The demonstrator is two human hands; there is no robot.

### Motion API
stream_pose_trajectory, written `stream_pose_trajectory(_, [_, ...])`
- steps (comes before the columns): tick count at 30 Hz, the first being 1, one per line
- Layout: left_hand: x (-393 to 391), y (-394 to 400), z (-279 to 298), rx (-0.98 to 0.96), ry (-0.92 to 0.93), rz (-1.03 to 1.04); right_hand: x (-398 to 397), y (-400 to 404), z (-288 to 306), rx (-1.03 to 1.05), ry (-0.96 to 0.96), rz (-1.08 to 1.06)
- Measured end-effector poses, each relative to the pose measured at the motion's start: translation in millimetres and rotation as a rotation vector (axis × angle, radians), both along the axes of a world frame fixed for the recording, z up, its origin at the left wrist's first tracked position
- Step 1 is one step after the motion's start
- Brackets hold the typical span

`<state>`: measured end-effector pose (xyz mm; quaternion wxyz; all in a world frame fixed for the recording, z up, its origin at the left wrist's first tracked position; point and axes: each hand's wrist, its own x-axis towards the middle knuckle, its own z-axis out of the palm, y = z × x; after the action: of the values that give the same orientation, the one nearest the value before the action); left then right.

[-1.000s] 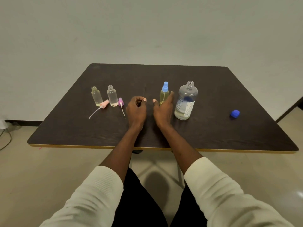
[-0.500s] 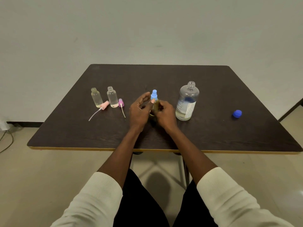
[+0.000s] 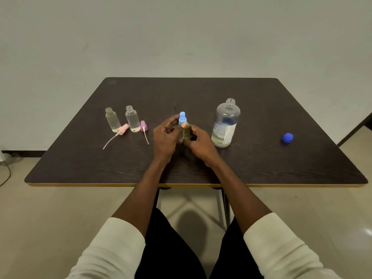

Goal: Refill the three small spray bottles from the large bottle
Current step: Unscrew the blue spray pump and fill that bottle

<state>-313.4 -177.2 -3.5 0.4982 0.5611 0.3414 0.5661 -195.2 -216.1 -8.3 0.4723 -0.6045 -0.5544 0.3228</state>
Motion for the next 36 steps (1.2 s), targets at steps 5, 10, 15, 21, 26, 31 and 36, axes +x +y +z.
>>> stream_pose_trajectory(5, [0.1,-0.6,0.0,0.038,-0.002,0.019,-1.1,-3.1,-0.3,0.044,-0.049,-0.067])
stream_pose_trajectory(10, [-0.2,1.1,-3.9,0.081,0.054,0.084,-3.4,-1.2,-0.9,0.060,-0.087,-0.143])
stream_pose_trajectory(15, [2.0,-3.9,-2.5,0.164,0.115,0.186,-4.6,-2.5,0.3,0.050,-0.139,-0.217])
stream_pose_trajectory(21, [0.8,-1.8,-4.7,0.216,0.193,0.113,-5.4,-0.8,-1.2,0.070,-0.217,-0.185])
stream_pose_trajectory(26, [1.2,0.7,-7.6,0.236,0.213,0.084,-4.6,-3.0,-0.3,0.068,-0.270,-0.169])
stream_pose_trajectory(31, [2.6,0.5,-7.2,0.098,0.070,0.060,-3.3,-6.3,3.5,0.044,-0.096,-0.081])
stream_pose_trajectory(36, [1.9,0.8,-5.3,0.135,0.114,0.081,2.3,-7.5,-0.9,0.049,-0.032,-0.045])
